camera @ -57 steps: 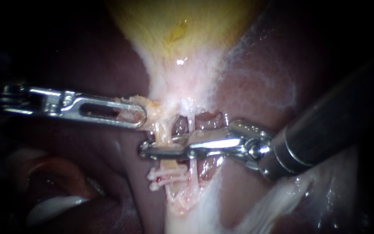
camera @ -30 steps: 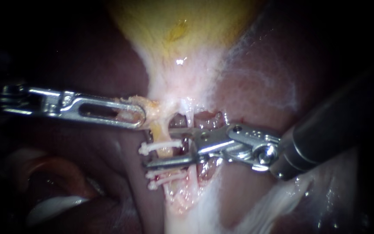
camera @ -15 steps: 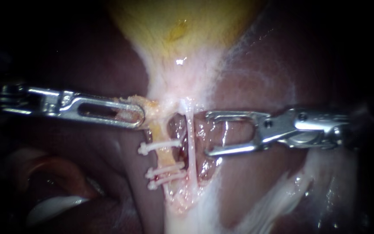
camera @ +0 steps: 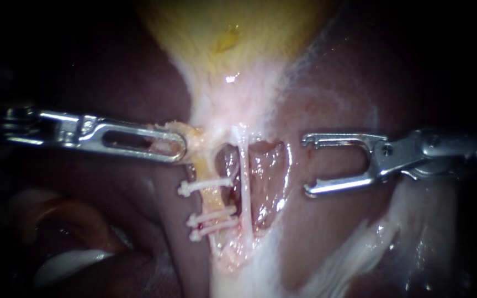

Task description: Going back third clip left tube

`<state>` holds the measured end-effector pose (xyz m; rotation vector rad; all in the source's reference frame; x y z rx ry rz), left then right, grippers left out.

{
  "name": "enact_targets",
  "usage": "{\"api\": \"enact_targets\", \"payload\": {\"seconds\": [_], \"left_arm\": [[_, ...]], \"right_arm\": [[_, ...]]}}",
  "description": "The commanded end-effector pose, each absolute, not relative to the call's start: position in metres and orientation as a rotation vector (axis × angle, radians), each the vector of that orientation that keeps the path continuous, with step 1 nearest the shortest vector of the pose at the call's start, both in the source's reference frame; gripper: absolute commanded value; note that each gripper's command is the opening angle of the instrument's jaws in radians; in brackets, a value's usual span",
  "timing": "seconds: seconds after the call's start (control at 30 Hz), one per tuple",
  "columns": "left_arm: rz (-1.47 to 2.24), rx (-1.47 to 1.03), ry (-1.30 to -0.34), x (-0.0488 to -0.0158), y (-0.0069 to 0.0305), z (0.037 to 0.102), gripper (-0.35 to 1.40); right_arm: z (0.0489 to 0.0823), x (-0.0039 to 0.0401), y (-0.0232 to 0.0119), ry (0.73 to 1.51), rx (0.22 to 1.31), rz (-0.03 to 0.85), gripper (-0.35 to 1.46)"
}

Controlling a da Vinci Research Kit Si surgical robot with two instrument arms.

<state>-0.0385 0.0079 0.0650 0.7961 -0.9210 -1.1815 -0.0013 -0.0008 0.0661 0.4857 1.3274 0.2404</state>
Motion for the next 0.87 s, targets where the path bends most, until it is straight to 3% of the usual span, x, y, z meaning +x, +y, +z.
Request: {"api": "enact_targets", "payload": {"seconds": [0.03,0.33,0.87], "left_arm": [[-1.184,0.791,-0.924,-0.0388,0.0080,0.0654,-0.35],[-1.182,0.775,-0.906,-0.0412,0.0087,0.0688,-0.35],[-1.190,0.781,-0.900,-0.0410,0.0087,0.0691,-0.35]], "right_arm": [[0.0661,-0.0012,-0.0009,1.327,0.486,0.240,0.50],[0.0658,-0.0011,-0.0011,1.329,0.490,0.238,0.50],[0.0654,-0.0010,-0.0011,1.331,0.496,0.235,0.50]]}}
